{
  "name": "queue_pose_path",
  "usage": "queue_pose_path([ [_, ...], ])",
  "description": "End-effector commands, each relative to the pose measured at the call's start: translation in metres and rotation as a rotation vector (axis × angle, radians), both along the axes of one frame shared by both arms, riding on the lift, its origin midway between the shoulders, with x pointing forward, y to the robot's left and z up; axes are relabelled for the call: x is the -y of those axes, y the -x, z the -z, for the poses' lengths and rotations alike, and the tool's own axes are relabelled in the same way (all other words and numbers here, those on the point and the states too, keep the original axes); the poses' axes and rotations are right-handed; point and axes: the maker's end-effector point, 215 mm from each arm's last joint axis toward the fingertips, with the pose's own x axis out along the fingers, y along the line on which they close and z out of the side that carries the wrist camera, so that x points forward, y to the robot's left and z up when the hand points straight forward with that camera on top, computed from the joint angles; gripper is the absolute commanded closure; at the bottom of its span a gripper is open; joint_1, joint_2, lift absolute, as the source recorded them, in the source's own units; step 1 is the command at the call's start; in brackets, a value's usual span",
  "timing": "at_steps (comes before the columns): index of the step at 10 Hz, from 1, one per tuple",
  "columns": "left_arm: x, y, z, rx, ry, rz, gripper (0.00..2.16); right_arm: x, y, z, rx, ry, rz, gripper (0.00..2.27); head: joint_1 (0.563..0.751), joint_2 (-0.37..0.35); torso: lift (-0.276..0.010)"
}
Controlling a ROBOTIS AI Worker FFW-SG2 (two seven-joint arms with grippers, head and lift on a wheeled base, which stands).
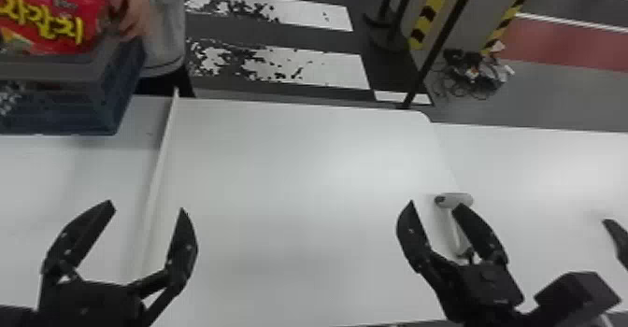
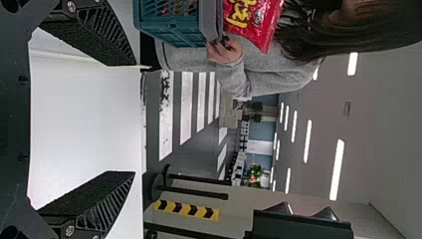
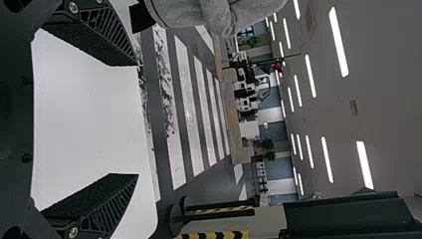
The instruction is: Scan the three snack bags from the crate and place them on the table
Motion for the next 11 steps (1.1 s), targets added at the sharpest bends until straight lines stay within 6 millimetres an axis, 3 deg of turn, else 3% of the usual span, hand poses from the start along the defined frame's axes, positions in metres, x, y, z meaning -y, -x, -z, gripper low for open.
queue_pose_path([
  [1, -0.001, 0.000, -0.001, 0.003, 0.001, -0.002, 0.10, -0.001, -0.001, 0.000, 0.001, 0.000, -0.002, 0.09, 0.695, -0.213, -0.062],
  [3, -0.003, 0.000, -0.013, 0.053, 0.012, -0.014, 0.10, -0.001, -0.001, 0.000, 0.001, 0.000, -0.002, 0.09, 0.695, -0.210, -0.062],
  [11, -0.006, -0.002, -0.008, 0.051, -0.005, -0.023, 0.12, -0.002, -0.001, 0.000, 0.001, -0.004, -0.003, 0.09, 0.695, -0.199, -0.062],
])
